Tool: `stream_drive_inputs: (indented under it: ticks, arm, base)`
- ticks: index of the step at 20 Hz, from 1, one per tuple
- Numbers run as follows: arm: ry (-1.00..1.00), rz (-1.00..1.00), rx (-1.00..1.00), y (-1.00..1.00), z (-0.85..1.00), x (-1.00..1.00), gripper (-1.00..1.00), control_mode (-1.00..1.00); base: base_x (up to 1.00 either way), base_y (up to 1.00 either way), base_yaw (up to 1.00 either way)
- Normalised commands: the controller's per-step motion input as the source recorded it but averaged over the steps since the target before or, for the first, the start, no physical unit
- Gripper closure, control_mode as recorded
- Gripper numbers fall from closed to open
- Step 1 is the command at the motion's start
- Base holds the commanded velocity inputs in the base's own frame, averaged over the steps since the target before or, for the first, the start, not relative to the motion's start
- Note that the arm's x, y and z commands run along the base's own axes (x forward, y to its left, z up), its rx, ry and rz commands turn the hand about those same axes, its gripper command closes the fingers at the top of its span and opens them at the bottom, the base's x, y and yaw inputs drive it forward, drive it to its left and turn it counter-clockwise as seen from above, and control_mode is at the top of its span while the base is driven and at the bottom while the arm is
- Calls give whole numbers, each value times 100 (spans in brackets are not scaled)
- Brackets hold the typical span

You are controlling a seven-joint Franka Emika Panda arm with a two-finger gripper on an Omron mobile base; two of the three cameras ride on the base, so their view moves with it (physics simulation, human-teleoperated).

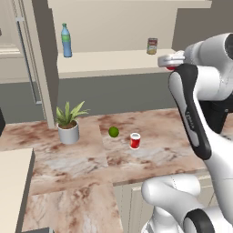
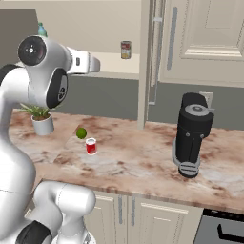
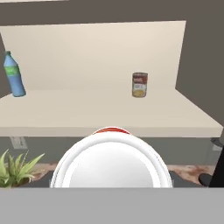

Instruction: Pick the cans from the counter and place them in their designated side in the cabinet.

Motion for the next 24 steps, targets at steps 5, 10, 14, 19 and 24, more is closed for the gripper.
stream_drive_inputs:
  ticks: [5,10,14,19,24]
  arm:
    - [0,0,0,-4,-2,24,100,-100]
    - [0,0,0,-4,-4,23,100,-100]
    - [0,0,0,-4,-1,22,100,-100]
    - [0,0,0,-9,0,21,100,-100]
    - [0,0,0,-11,0,14,100,-100]
  base:
    - [0,0,0]
    - [0,0,0]
    - [0,0,0]
    - [0,0,0]
    - [0,0,0]
